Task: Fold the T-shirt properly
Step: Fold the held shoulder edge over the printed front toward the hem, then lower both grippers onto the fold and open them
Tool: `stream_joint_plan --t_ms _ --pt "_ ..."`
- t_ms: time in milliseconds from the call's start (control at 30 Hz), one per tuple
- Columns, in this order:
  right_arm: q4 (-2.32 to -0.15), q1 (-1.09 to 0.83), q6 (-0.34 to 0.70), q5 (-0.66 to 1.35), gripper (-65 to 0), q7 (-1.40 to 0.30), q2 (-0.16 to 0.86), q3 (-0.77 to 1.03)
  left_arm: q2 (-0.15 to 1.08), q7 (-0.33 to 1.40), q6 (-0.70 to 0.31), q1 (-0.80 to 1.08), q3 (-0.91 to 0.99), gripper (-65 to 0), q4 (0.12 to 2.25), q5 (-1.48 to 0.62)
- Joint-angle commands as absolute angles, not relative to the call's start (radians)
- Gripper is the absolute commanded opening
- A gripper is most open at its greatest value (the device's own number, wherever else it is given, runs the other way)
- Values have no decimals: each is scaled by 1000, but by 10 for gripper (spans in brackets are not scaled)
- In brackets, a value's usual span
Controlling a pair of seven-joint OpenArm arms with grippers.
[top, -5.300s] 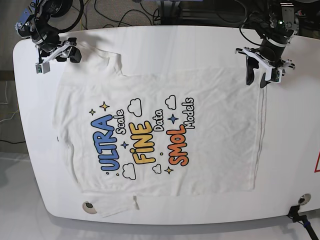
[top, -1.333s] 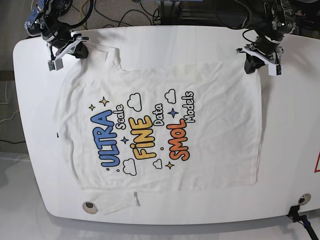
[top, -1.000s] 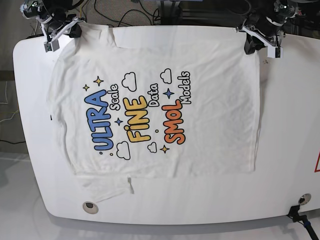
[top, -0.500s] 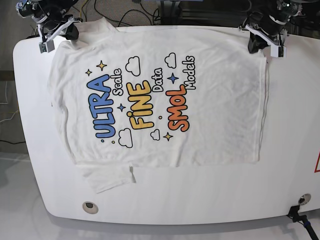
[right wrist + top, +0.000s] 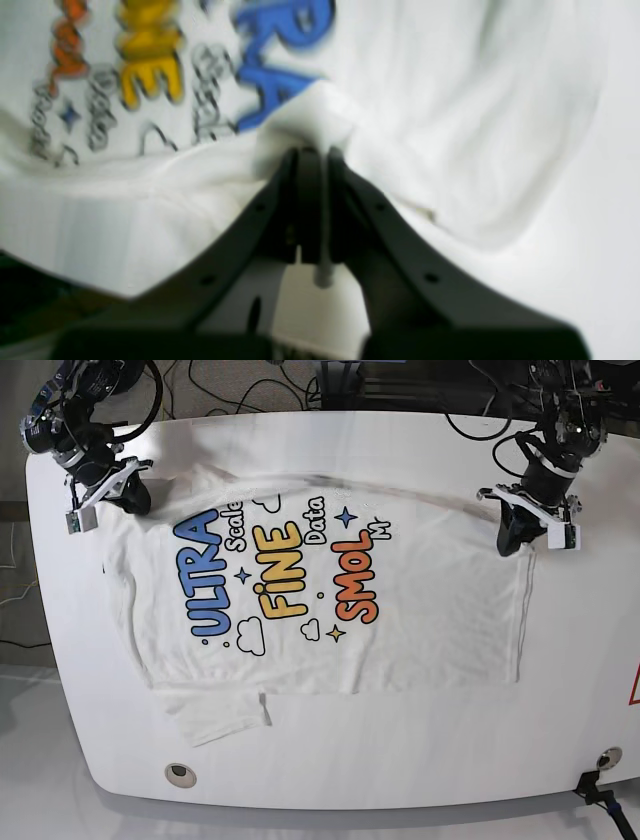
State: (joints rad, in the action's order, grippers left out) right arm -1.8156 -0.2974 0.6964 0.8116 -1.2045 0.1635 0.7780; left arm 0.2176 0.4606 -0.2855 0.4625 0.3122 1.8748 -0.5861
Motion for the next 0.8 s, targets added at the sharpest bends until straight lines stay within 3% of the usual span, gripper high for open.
stream_joint_plan --t_ms 0,467,767 --pt "-1831 -260 698 826 -650 -1187 177 783 228 446 -288 450 317 -650 1876 -596" --pt "-1537 -18 698 789 -650 -1187 217 739 228 446 -288 272 317 -650 1692 -593" --pt "-1518 87 698 789 -650 -1185 229 730 231 446 -288 150 317 -650 1540 -591"
